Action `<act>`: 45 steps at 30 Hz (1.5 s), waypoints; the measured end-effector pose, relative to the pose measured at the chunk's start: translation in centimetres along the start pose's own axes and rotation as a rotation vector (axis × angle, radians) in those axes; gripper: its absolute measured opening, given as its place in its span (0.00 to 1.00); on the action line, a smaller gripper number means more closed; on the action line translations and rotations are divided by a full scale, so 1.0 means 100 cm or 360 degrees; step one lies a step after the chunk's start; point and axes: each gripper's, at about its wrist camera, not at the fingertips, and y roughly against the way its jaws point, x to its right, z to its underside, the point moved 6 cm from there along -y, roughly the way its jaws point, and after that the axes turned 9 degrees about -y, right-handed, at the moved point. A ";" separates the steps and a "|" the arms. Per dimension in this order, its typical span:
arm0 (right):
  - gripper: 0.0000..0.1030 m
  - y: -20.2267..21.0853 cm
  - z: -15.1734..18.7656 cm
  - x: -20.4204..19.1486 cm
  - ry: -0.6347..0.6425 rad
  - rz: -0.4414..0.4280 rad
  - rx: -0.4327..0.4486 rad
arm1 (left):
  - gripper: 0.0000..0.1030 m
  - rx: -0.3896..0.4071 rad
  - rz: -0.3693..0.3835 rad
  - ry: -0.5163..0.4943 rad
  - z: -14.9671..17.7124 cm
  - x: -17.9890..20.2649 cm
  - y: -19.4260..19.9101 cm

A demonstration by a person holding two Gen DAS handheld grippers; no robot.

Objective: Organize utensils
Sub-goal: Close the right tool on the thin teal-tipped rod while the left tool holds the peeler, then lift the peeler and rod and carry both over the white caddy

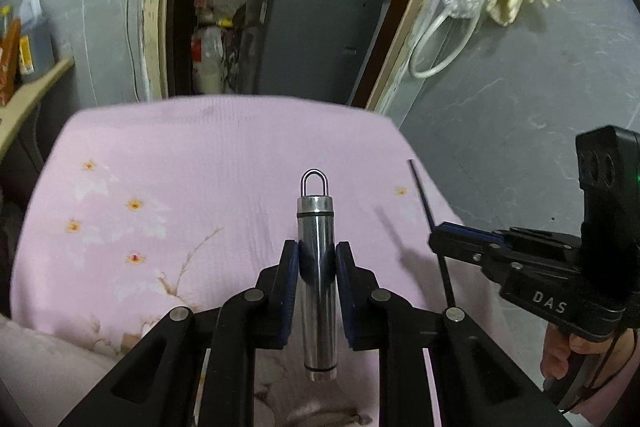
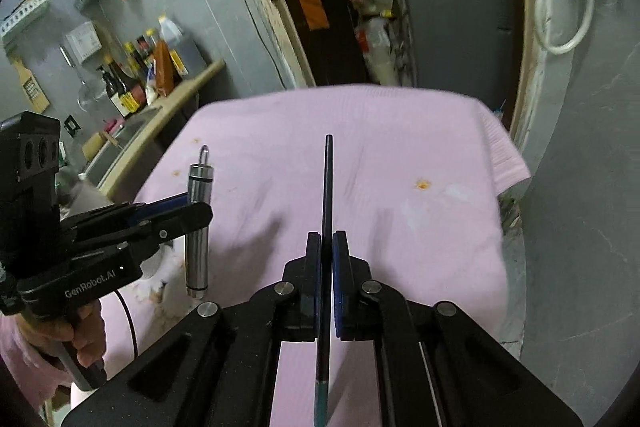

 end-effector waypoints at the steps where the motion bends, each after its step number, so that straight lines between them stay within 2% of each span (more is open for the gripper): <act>1: 0.05 0.008 -0.001 -0.002 0.0009 -0.0002 0.0031 | 0.17 0.0011 0.0000 -0.0014 0.002 0.001 0.006; 6: 0.05 0.047 0.002 -0.011 0.0048 0.0025 0.0159 | 0.17 0.0104 -0.0027 -0.0129 0.009 0.015 0.047; 10: 0.04 0.074 0.009 -0.018 0.0044 0.0043 0.0241 | 0.17 0.0144 -0.0034 -0.0162 0.015 0.021 0.073; 18: 0.04 0.109 0.001 -0.063 0.0072 -0.0003 0.0431 | 0.17 0.0296 -0.0061 -0.0075 0.027 0.013 0.132; 23: 0.04 0.131 -0.016 -0.109 0.0148 -0.0096 0.0515 | 0.17 0.0403 -0.0075 -0.0018 0.015 -0.012 0.177; 29: 0.04 0.154 -0.035 -0.182 0.0269 -0.0303 0.0562 | 0.17 0.0536 -0.0130 -0.0004 -0.002 -0.046 0.243; 36: 0.04 0.161 -0.048 -0.259 0.0396 -0.0501 0.0639 | 0.17 0.0672 -0.0309 0.0030 -0.012 -0.100 0.304; 41: 0.04 0.146 -0.052 -0.293 0.0478 -0.0526 0.0671 | 0.17 0.0731 -0.0431 0.0086 -0.010 -0.138 0.322; 45: 0.04 0.122 -0.051 -0.305 0.0529 -0.0472 0.0656 | 0.17 0.0733 -0.0516 0.0095 -0.009 -0.162 0.319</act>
